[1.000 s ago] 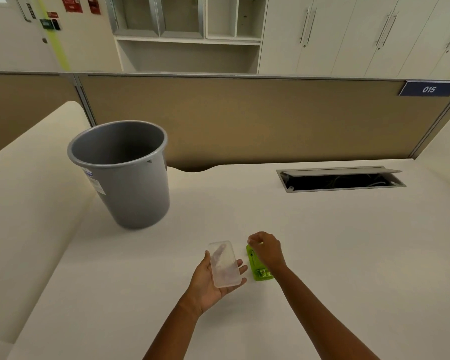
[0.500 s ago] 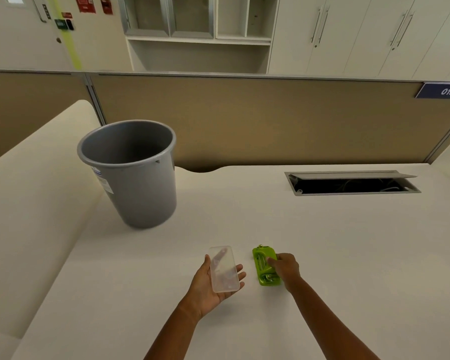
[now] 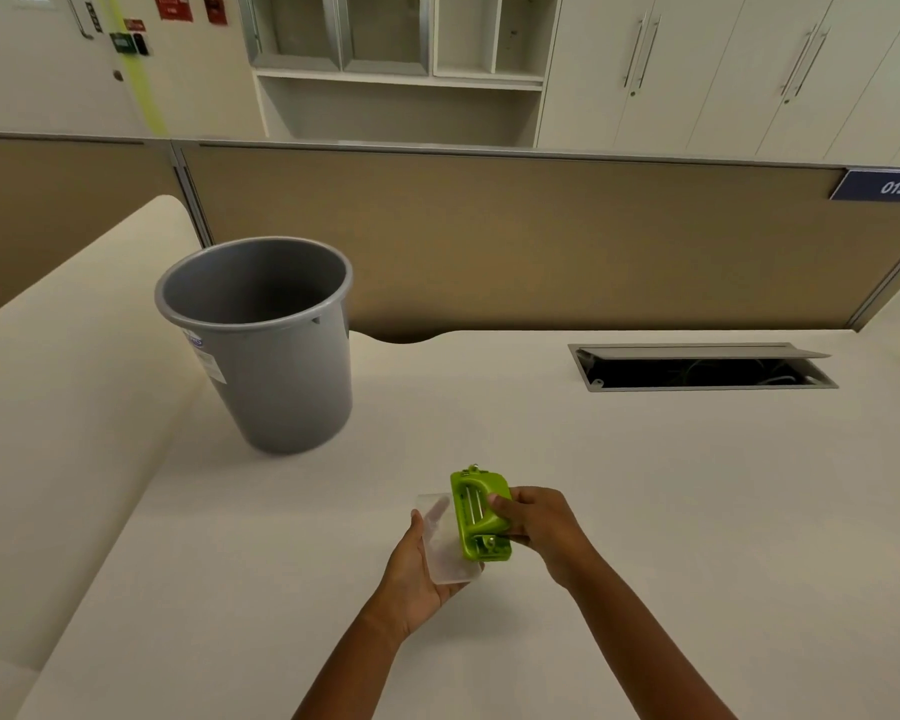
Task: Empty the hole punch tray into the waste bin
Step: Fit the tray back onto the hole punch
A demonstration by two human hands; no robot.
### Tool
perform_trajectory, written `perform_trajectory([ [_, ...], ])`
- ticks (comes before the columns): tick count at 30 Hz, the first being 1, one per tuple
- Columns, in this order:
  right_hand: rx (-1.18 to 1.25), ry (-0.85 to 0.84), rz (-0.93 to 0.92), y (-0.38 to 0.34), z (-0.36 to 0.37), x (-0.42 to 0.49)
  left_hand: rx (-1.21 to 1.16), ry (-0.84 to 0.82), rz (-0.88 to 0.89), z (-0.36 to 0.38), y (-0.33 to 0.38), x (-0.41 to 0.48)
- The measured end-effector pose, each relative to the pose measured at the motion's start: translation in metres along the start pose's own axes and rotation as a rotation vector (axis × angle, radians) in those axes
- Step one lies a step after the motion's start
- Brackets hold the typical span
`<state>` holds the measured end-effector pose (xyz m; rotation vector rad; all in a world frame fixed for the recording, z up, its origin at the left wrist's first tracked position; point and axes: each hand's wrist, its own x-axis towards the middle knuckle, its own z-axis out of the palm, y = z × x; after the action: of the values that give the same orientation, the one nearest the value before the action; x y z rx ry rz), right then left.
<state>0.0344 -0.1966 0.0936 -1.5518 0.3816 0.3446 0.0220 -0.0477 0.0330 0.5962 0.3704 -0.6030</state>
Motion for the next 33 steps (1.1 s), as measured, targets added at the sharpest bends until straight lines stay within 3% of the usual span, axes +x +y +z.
perform_trajectory([
  [26,-0.104,-0.01,-0.027,0.009,0.023,-0.017,0.077,0.119,-0.032,0.01,-0.004,-0.001],
  [33,0.01,-0.075,0.01,0.004,0.015,-0.018,0.006,-0.002,-0.005,0.002,-0.002,-0.001],
])
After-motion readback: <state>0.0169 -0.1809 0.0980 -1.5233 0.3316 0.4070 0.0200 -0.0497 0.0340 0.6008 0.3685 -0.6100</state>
